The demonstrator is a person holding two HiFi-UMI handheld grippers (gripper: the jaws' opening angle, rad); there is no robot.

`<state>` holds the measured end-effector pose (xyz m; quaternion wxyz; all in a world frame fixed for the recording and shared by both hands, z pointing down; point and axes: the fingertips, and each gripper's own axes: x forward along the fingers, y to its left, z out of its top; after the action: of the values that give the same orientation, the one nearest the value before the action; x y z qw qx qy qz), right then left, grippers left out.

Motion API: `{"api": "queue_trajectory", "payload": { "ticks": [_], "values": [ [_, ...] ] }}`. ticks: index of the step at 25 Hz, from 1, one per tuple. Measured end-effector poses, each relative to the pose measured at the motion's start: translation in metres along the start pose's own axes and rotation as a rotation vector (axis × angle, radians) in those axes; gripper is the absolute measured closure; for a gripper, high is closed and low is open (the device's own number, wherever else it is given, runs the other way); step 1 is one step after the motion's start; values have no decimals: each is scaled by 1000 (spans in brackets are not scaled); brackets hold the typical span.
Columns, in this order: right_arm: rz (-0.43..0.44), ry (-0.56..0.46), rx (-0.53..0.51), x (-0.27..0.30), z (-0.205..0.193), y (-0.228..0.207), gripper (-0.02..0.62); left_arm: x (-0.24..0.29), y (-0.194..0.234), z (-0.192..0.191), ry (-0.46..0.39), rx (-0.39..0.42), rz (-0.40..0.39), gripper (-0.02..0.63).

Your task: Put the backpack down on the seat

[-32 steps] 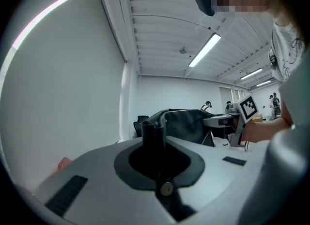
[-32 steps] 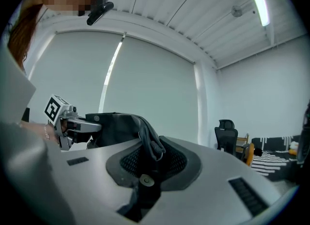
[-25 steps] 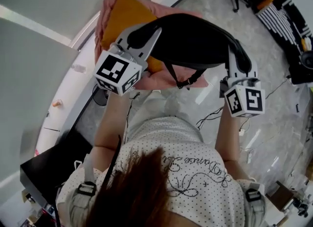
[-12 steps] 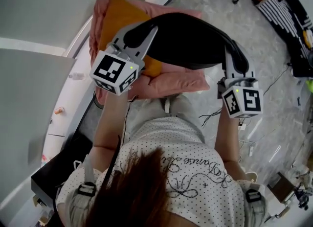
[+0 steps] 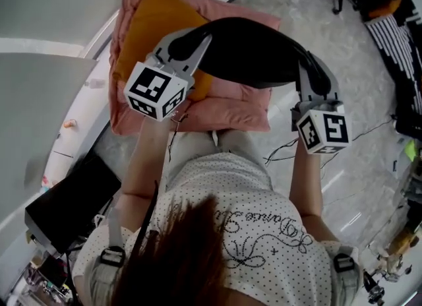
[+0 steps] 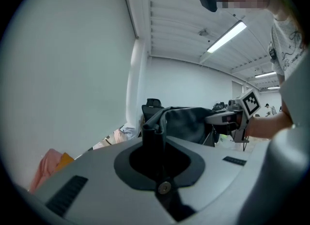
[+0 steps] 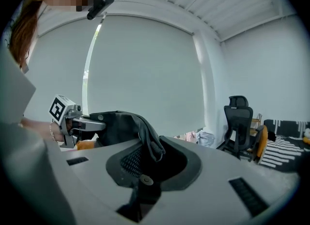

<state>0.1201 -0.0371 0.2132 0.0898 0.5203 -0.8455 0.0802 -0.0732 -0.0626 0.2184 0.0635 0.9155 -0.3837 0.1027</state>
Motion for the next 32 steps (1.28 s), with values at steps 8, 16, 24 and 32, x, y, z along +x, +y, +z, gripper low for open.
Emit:
{"api": "queue_trajectory", "payload": {
  "ticks": [8,16,24,32],
  "values": [
    [59,158,16,48,-68,-30,531,46,17,-76,130,-103,48,584],
    [23,280,98,86,-150,-44,529,80,32,-161,270,-134,9,584],
    [-28,389,126,120,-227,-58,523,106,40,-239,395,-174,-44,585],
    [-79,479,115,129,-300,-72,517,130,32,-318,494,-220,-91,584]
  ]
}}
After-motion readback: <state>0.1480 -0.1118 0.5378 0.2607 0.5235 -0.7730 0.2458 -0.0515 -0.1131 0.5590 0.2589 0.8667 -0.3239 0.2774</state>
